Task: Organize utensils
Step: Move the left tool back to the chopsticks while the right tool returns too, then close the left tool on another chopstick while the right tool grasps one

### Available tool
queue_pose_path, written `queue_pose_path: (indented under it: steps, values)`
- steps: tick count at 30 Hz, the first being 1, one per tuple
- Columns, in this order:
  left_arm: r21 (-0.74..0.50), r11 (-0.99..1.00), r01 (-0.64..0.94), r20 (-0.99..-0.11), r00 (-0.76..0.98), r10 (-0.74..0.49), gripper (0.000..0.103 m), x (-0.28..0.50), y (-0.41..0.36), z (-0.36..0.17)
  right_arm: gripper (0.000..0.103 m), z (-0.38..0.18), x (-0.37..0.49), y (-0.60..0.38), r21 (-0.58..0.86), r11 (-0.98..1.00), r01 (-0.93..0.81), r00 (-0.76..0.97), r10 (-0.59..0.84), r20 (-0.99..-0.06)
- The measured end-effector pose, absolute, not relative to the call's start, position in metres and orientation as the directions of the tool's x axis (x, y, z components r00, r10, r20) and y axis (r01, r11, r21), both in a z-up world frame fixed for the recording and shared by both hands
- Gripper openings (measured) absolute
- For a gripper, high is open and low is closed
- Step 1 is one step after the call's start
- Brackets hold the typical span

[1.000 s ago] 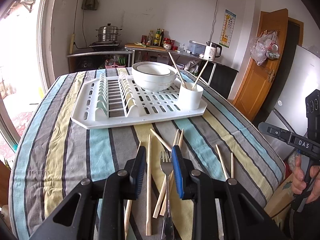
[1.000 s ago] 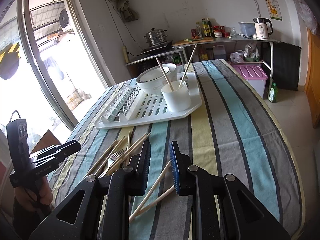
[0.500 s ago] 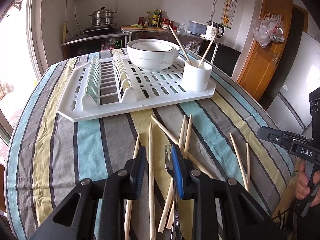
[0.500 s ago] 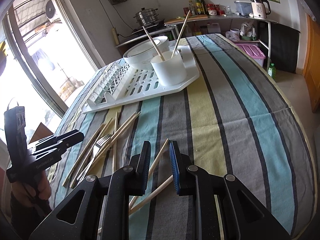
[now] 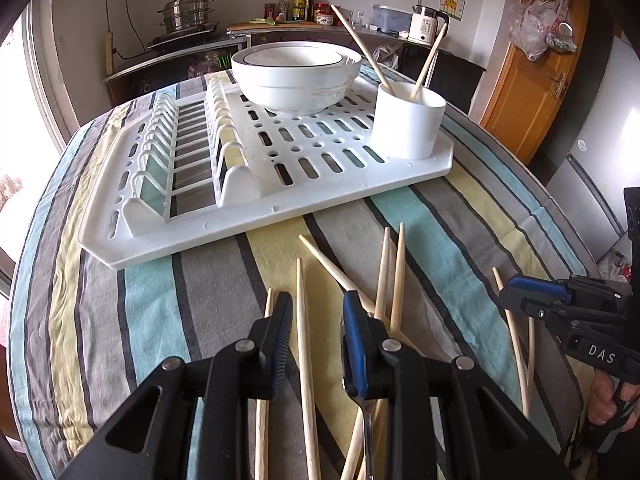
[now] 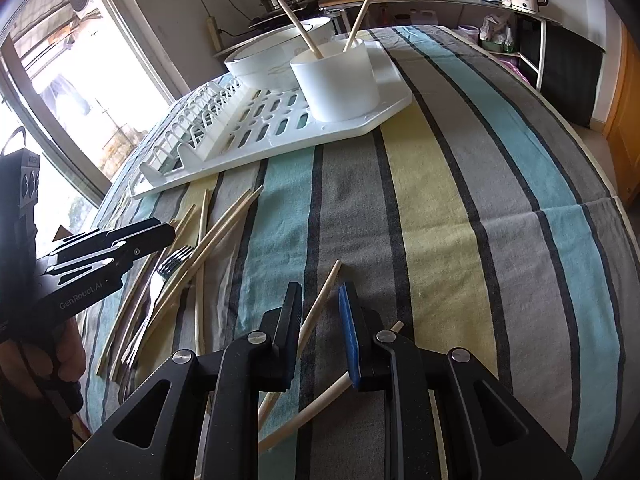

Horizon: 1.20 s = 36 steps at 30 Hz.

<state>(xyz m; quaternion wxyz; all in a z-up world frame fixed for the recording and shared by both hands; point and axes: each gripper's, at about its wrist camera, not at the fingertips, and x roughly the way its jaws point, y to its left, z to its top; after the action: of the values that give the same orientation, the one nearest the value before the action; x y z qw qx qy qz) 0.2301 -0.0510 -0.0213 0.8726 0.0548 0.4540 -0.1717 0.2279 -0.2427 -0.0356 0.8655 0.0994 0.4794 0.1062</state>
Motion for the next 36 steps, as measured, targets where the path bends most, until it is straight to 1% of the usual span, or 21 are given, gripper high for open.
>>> queue_pose_path:
  steps: [5, 8, 10, 12, 15, 17, 19, 21, 22, 29, 36]
  values:
    - [-0.020, 0.936, 0.351, -0.838, 0.504, -0.207, 0.027, 0.242, -0.057, -0.029, 0.019, -0.036, 0.231, -0.238, 0.240, 0.967, -0.082, 0.516, 0.247, -0.820]
    - [0.014, 0.930, 0.366, -0.853, 0.490, -0.180, 0.026, 0.246, -0.064, -0.033, 0.018, -0.035, 0.233, -0.232, 0.192, 0.978, -0.080, 0.514, 0.206, -0.833]
    - [0.041, 0.924, 0.380, -0.854, 0.493, -0.166, 0.025, 0.247, -0.069, -0.033, 0.015, -0.034, 0.233, -0.228, 0.158, 0.984, -0.079, 0.512, 0.176, -0.841]
    - [0.046, 0.921, 0.386, -0.857, 0.489, -0.162, 0.025, 0.248, -0.071, -0.033, 0.012, -0.034, 0.235, -0.224, 0.126, 0.989, -0.075, 0.511, 0.146, -0.847]
    - [0.044, 0.918, 0.393, -0.860, 0.483, -0.166, 0.023, 0.250, -0.071, -0.033, 0.010, -0.035, 0.236, -0.220, 0.085, 0.994, -0.069, 0.510, 0.108, -0.853]
    - [0.044, 0.916, 0.398, -0.859, 0.483, -0.168, 0.018, 0.250, -0.072, -0.033, 0.009, -0.035, 0.236, -0.217, 0.064, 0.996, -0.066, 0.512, 0.088, -0.855]
    - [0.046, 0.918, 0.395, -0.859, 0.485, -0.166, 0.011, 0.250, -0.072, -0.033, 0.008, -0.035, 0.235, -0.216, 0.052, 0.997, -0.065, 0.515, 0.078, -0.854]
    - [0.045, 0.918, 0.394, -0.859, 0.484, -0.166, 0.006, 0.250, -0.072, -0.033, 0.005, -0.035, 0.235, -0.215, 0.052, 0.997, -0.064, 0.516, 0.077, -0.853]
    - [0.049, 0.917, 0.396, -0.860, 0.484, -0.162, 0.006, 0.250, -0.073, -0.033, 0.004, -0.035, 0.235, -0.215, 0.053, 0.997, -0.063, 0.517, 0.078, -0.853]
    - [0.039, 0.917, 0.398, -0.864, 0.474, -0.169, 0.006, 0.250, -0.074, -0.032, 0.004, -0.033, 0.238, -0.219, 0.123, 0.990, -0.075, 0.509, 0.144, -0.849]
    - [0.018, 0.921, 0.390, -0.844, 0.500, -0.195, 0.006, 0.246, -0.066, -0.019, 0.004, -0.017, 0.238, -0.226, 0.161, 0.982, -0.095, 0.540, 0.187, -0.821]
